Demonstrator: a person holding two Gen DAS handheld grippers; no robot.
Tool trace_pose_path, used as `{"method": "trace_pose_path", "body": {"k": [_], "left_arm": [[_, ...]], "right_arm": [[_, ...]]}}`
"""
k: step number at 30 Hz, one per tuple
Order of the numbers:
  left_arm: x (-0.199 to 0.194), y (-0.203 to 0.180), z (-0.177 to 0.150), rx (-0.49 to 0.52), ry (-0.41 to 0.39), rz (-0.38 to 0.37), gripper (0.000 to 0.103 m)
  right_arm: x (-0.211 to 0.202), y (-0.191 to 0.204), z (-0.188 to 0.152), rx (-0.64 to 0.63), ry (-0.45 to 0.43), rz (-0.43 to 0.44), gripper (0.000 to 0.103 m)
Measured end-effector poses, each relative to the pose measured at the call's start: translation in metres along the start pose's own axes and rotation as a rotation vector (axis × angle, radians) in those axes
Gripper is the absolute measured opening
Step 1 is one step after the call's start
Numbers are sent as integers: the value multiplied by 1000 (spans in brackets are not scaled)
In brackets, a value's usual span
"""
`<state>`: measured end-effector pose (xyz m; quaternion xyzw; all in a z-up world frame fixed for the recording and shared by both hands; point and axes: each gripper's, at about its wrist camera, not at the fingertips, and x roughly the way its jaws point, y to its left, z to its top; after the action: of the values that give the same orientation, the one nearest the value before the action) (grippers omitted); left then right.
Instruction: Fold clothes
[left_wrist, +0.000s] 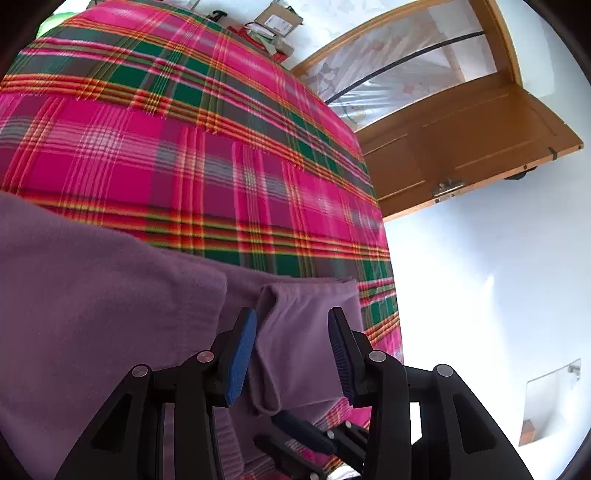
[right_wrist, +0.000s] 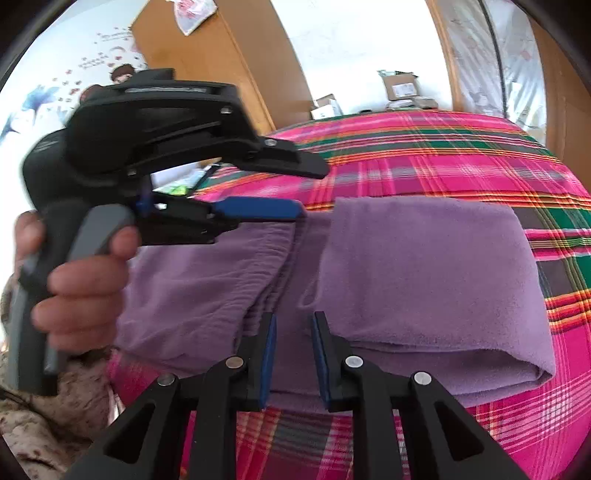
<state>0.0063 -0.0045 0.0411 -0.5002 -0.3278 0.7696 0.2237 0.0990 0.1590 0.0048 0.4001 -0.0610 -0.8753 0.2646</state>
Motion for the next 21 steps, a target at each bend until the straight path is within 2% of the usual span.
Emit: {"method": "trace_pose_path", "body": {"k": [4, 11, 16, 21], "left_arm": [[1, -8, 4, 23, -18, 24, 42], [20, -21, 4, 41, 23, 17, 42], [35, -25, 5, 35, 33, 34, 42], [51, -15, 6, 5, 77, 73, 42]], "right_arm": [[-29, -12, 5, -19, -63, -24, 21], [-59, -86, 23, 192, -170, -243, 24], [-42, -107, 42, 221, -145, -282, 26], [-22, -125, 40, 281, -96, -289, 26]]}}
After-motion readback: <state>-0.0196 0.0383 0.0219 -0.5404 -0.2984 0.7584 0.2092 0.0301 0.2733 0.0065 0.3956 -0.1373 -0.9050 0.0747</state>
